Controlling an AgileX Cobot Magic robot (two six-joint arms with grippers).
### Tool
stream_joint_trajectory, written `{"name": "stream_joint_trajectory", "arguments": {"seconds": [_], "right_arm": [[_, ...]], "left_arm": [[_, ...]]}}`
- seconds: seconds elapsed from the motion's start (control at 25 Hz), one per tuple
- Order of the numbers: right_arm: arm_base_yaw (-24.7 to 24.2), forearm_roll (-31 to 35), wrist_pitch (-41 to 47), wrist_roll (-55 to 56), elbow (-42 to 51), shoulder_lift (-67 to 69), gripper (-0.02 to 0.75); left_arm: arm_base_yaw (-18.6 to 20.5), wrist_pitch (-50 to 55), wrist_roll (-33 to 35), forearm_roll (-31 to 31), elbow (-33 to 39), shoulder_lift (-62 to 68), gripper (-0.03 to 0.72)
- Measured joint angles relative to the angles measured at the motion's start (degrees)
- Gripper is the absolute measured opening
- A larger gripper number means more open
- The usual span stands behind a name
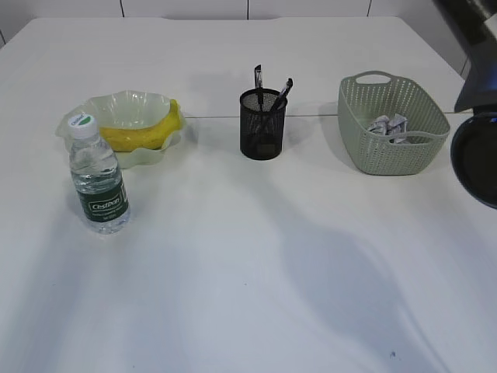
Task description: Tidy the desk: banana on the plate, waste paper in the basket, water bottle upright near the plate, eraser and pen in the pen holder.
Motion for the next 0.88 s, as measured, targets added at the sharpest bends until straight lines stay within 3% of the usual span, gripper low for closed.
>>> {"name": "stream_joint_trajectory", "arguments": {"seconds": [0.16,0.32,0.44,0.88], "right_arm": [[0.0,-0.6,2.7,-3.1,-0.4,-3.2,0.188],[0.0,-0.2,3.4,-7.3,-0.4,-7.2,0.064],[0.0,1.0,4.3,-10.1,-0.4,-11.1,-0.003],[0.0,7.4,10.5,-22.6,-0.7,-27.0,-0.011]], "left_arm": [[0.0,0.2,0.0,0.1,-3.2,-2.5,0.424],[0.0,-0.2,0.1,1.8,-5.8,-5.7,0.419],[0.0,-3.1,0.1,2.5,-6.9,-8.7,0.383],[0.0,-9.2,0.1,2.5,-7.2,-20.7,0.145]]}}
